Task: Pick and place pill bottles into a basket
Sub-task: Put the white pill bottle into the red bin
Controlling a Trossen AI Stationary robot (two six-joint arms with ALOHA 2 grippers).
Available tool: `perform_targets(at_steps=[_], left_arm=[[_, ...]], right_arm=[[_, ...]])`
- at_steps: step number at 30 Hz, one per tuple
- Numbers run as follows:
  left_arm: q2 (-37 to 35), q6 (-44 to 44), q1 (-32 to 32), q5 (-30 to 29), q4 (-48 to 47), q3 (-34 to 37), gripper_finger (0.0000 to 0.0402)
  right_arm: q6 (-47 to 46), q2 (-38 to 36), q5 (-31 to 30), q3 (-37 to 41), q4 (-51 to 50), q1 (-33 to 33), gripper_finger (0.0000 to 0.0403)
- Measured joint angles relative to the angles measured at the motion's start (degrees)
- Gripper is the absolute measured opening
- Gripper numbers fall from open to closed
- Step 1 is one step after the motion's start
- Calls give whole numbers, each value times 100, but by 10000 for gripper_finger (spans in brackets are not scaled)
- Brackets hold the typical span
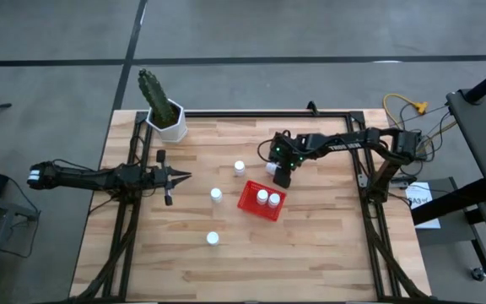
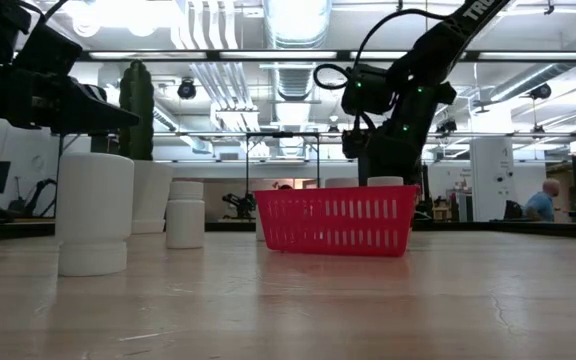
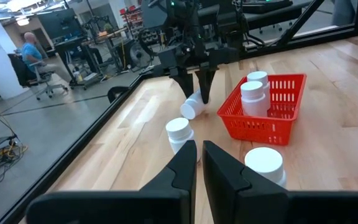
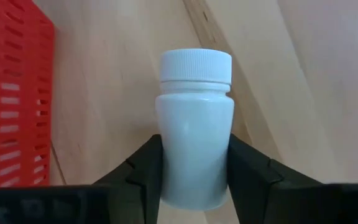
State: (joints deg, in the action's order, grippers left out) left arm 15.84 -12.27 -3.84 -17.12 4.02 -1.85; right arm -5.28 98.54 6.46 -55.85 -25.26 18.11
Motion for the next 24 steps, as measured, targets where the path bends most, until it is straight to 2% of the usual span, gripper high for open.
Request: perform_targets(at_steps=[6, 17, 24], left_arm=[[0, -156, 0, -2, -1, -5, 10], [-22, -1936, 0, 33, 10, -328, 10], [8, -3508, 0, 33, 73, -811, 11]], right_arm=[[233, 0, 181, -397, -335, 2, 126], [748, -46, 317, -1861, -1607, 4, 124], [899, -55, 1419, -2741, -1788, 2, 123]])
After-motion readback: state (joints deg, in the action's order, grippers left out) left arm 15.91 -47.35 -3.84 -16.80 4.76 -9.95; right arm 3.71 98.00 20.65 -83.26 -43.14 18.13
